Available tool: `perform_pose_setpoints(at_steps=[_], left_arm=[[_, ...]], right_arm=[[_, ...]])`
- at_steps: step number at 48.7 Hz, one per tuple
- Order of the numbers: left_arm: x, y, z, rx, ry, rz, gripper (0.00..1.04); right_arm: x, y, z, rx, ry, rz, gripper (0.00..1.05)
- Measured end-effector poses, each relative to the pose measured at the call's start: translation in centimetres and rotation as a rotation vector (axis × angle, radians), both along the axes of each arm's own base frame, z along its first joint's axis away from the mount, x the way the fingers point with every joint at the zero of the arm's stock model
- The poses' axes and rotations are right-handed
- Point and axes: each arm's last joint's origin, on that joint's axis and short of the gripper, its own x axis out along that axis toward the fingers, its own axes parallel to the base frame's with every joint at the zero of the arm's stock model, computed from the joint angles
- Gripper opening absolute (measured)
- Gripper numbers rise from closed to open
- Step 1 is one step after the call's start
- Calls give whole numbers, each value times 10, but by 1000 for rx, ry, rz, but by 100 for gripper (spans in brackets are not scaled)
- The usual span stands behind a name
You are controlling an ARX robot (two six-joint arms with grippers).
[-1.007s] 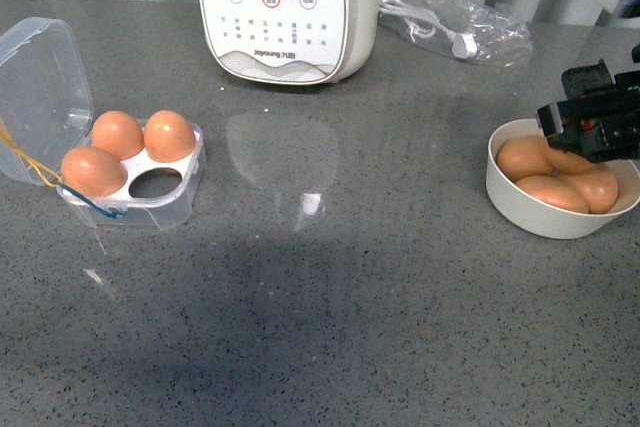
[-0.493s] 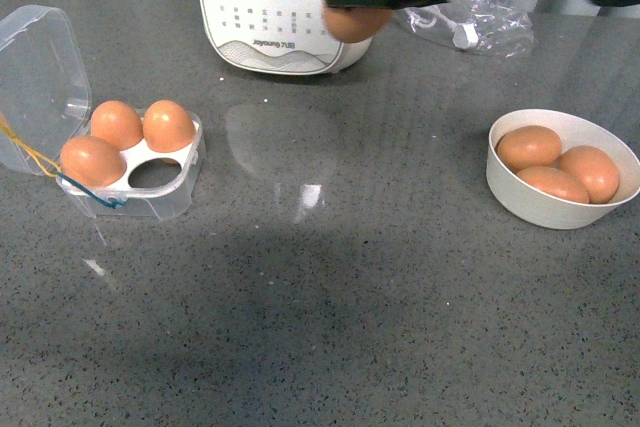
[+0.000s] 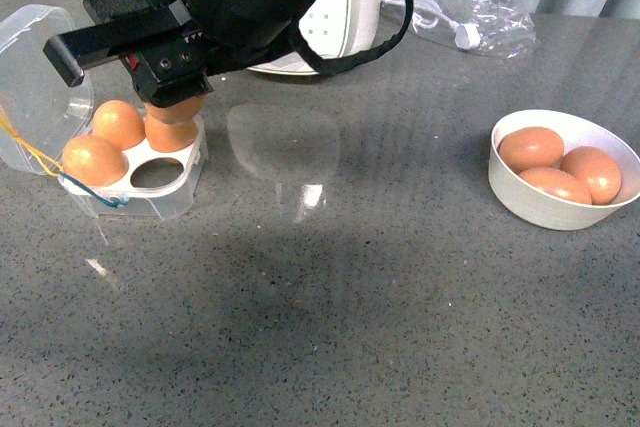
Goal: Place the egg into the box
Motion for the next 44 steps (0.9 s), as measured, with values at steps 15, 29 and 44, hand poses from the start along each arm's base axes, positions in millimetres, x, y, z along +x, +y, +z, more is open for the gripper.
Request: perform_pose_setpoints(at_steps=[15, 29, 44], left_arm=[[0, 0, 0, 0, 0, 0, 98], [0, 0, 0, 0, 0, 0, 98], [0, 0, 0, 0, 0, 0, 98]], right_arm=[[4, 14, -21, -16, 65, 33, 40], [1, 25, -29, -46, 61, 54, 53], [-5, 6, -21, 8, 41, -3, 97]])
